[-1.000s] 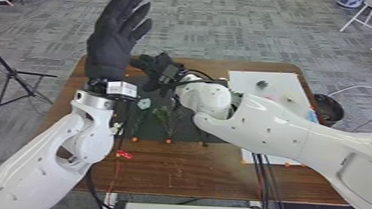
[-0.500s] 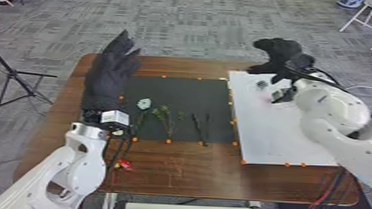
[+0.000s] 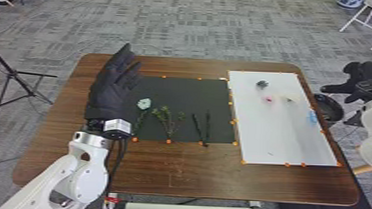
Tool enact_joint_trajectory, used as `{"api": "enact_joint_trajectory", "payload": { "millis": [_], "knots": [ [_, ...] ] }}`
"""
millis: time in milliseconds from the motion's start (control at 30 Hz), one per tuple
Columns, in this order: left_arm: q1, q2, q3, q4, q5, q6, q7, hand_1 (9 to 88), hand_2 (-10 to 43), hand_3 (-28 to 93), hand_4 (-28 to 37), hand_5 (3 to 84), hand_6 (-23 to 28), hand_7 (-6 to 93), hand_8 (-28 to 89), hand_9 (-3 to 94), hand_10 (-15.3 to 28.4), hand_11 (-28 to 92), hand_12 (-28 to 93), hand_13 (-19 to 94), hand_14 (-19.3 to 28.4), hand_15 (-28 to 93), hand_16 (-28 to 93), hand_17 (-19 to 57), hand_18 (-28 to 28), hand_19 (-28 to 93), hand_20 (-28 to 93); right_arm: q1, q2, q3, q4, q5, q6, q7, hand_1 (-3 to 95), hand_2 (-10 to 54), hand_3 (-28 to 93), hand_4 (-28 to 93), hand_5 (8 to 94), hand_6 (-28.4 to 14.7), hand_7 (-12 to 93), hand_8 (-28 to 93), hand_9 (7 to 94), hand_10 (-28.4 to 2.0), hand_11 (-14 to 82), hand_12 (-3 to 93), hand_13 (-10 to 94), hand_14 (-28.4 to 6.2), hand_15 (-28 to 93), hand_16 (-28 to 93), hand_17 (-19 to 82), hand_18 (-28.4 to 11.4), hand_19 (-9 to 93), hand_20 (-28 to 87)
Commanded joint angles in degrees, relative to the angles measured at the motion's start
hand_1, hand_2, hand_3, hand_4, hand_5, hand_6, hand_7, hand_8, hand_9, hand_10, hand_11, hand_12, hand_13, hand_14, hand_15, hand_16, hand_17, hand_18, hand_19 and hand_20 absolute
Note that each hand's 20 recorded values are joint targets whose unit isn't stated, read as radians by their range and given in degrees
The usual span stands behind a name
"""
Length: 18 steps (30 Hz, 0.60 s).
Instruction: Arrange flowers
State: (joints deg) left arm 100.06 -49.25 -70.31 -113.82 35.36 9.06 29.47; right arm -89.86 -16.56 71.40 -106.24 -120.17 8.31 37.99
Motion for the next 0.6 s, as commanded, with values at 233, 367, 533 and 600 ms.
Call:
{"api": "enact_joint_trajectory", "payload": {
  "millis": [233, 367, 533, 600],
  "knots": [
    [-0.1, 0.14, 0.40, -0.11, 0.21, 0.27, -0.80, 25.0, -5.2, 68, -26.9, 25.7, 1.1, 15.3, -7, 19.1, 9.1, 14, 21, 15, 12.7, 17, 9, -13.5, 18.5, 31, 12, 2.4, -2.8, -7.8, 3.6, 1.6, -1.1, 6.1, 31.3, -9.5, 49, -28, 50.6, -7.9, 13, -9, 56.3, -14.4, 16.4, 15.0, 68, -9.7, 93, 25, 32, -21.2, 86, 41],
    [-0.3, 0.07, 0.47, -0.09, 0.11, 0.46, -0.55, 25.0, -5.2, 68, -26.9, 25.6, 1.1, 15.2, -7, 19.0, 9.1, 14, 21, 15, 12.7, 17, 9, -13.5, 18.5, 31, 12, 5.8, -3.6, -11.1, 5.1, 2.6, -0.8, 5.2, 30.4, -9.5, 50, -28, 50.9, -7.8, 13, -9, 56.5, -14.4, 17.0, 15.3, 68, -9.7, 93, 25, 32, -21.1, 86, 40],
    [-0.3, 0.11, 0.53, -0.12, 0.07, 0.36, -0.44, 25.1, -5.1, 67, -26.9, 25.7, 1.2, 15.1, -7, 19.0, 9.1, 14, 20, 15, 12.8, 17, 9, -13.5, 18.4, 31, 12, 9.9, -4.1, -16.1, 6.1, 2.9, -0.2, 4.5, 31.8, -9.5, 48, -28, 52.0, -7.4, 14, -9, 57.7, -14.3, 17.9, 15.6, 68, -9.7, 93, 25, 32, -21.1, 86, 40],
    [-0.3, 0.12, 0.63, -0.13, -0.02, 0.39, -0.39, 25.1, -5.2, 68, -26.9, 25.7, 1.2, 15.2, -7, 19.0, 9.1, 14, 20, 15, 12.7, 17, 9, -13.5, 18.4, 31, 12, 11.3, -4.4, -17.7, 6.5, 2.8, -0.5, 4.6, 32.0, -9.5, 48, -28, 53.2, -7.2, 14, -10, 59.0, -14.2, 18.1, 15.5, 68, -9.6, 93, 25, 32, -21.0, 86, 40]
  ]
}}
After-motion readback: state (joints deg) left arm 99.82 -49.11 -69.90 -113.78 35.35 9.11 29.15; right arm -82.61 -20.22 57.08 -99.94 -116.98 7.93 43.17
